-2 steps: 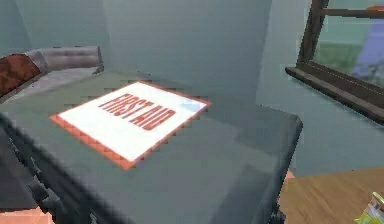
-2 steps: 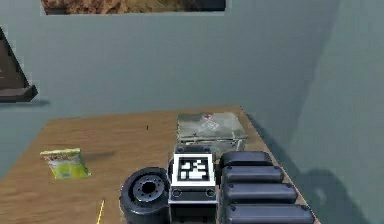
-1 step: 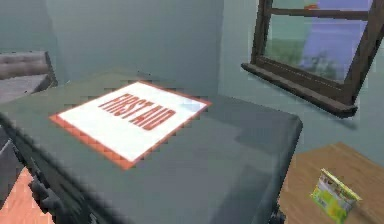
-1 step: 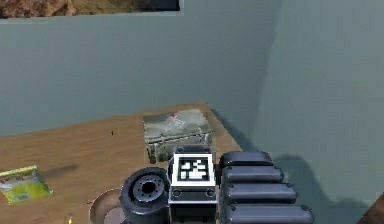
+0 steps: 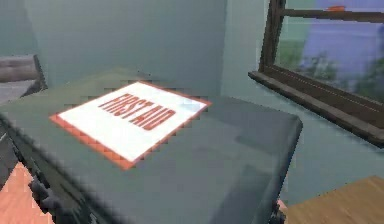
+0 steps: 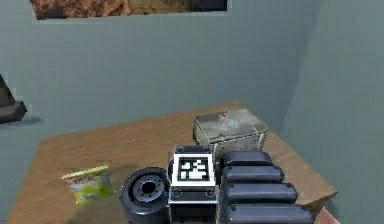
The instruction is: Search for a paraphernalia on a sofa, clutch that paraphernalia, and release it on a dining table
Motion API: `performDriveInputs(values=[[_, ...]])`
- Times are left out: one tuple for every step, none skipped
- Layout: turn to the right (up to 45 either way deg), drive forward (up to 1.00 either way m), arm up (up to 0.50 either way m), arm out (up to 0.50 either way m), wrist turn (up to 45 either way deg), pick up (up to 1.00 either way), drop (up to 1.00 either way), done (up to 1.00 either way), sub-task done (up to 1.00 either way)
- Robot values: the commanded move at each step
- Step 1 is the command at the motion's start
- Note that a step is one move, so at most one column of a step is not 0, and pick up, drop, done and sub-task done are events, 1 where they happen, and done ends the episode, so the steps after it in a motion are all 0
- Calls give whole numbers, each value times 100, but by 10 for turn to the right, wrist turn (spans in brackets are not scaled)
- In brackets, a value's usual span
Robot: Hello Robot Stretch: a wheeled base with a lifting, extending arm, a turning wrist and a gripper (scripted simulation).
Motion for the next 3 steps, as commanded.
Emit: performDriveInputs(values=[[450, 0, 0, 0, 0, 0, 0, 0, 0], [210, 0, 0, 0, 0, 0, 0, 0, 0], [-450, 0, 0, 0, 0, 0, 0, 0, 0]])
